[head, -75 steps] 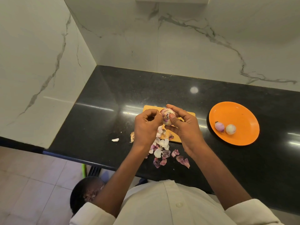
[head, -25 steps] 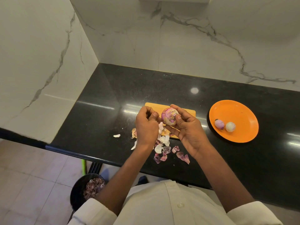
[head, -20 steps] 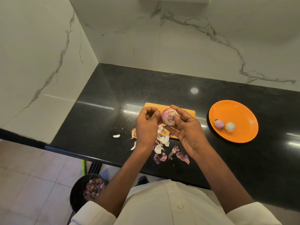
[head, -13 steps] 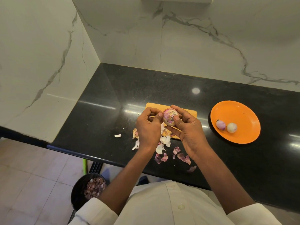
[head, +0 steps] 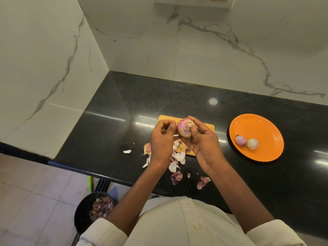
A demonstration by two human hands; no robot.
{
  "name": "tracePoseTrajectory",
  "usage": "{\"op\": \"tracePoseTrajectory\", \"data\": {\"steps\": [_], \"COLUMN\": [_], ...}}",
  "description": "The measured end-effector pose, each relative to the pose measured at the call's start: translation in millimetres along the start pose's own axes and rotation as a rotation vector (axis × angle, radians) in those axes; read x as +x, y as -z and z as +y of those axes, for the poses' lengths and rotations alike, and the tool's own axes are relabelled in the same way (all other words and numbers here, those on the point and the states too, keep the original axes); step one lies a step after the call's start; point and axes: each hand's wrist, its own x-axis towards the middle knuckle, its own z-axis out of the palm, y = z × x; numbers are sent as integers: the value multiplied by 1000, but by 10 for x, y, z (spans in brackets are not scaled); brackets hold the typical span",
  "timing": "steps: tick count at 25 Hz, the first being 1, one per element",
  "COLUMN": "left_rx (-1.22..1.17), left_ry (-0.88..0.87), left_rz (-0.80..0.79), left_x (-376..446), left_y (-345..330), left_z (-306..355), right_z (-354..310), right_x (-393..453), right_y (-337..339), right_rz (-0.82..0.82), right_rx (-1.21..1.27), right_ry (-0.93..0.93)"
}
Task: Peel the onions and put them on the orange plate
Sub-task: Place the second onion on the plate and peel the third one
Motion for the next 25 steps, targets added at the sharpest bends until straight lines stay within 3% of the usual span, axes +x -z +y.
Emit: {"op": "tracePoseTrajectory", "data": {"steps": [6, 13, 17, 21, 25], "left_rx": [286, 423, 367, 42, -13], "left_ry": [-239, -236, -167, -49, 68], "left_rz": [-33, 75, 147, -16, -81], "left_x": [110, 179, 231, 211, 178], "left_y": [59, -86, -86, 36, 92], "left_z": [14, 59, 18, -36, -88], "right_z": [-60, -61, 8, -14, 20], "right_x": [70, 148, 198, 212, 176], "right_y": [11, -25, -3, 23, 36], "right_rz": [5, -27, -20, -2, 0], "right_rx": [-242, -222, -89, -68, -134], "right_ry": [139, 125, 20, 4, -5]}}
